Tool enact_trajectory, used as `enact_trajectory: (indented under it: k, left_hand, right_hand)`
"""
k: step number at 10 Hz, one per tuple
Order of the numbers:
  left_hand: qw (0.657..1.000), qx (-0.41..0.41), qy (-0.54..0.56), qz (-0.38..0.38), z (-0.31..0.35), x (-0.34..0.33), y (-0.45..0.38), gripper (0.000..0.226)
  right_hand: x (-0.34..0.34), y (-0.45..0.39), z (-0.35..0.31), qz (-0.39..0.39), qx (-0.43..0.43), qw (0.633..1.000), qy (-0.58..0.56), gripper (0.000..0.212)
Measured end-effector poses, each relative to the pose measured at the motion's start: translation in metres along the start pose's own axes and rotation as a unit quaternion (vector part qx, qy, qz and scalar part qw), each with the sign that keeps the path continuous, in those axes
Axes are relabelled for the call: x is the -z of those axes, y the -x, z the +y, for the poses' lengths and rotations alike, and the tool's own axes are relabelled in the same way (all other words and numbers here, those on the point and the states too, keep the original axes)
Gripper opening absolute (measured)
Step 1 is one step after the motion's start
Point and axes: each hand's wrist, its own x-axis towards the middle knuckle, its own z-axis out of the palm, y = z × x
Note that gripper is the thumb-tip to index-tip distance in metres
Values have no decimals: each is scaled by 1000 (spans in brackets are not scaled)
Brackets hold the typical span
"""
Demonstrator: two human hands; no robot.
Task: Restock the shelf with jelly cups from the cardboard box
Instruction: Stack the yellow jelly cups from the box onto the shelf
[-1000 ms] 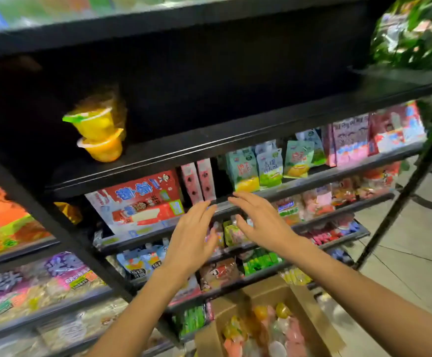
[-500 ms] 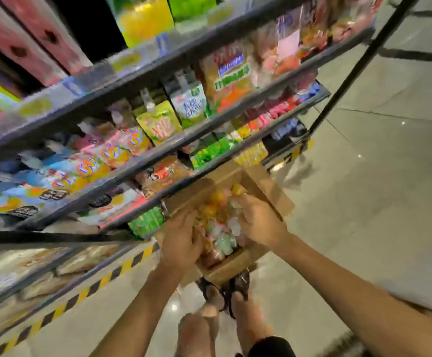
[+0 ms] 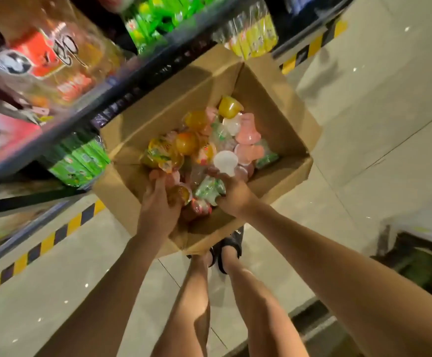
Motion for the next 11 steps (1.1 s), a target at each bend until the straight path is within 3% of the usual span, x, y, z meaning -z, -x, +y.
enact_trajectory:
  k: [1, 2, 4, 6, 7, 9, 11]
  left_hand:
    - [999, -3, 29, 15, -12, -23, -34, 74]
    - [999, 17, 38, 27, -13, -29, -77, 79]
    - [999, 23, -12, 45, -38, -39, -138, 79]
    - [999, -10, -16, 32, -51, -53, -163, 68]
    - [998, -14, -37, 42, -52, -54, -169, 62]
    - [997, -16, -59, 50, -61, -52, -170, 54]
    - [1000, 17, -13, 12, -53, -48, -133, 51]
  right_hand:
    - [-28, -37, -3, -9, 45, 998, 47, 63]
    - [-38, -70, -10, 105, 88, 977, 162, 41]
    - [-24, -148, -14, 156, 116, 961, 197, 74]
    - [-31, -177, -8, 139, 130, 945, 266, 72]
    - [-30, -182, 3, 123, 157, 937, 286, 95]
    - [-18, -176, 7, 129, 198, 931, 278, 64]
    - [3, -155, 8, 54, 128, 973, 184, 80]
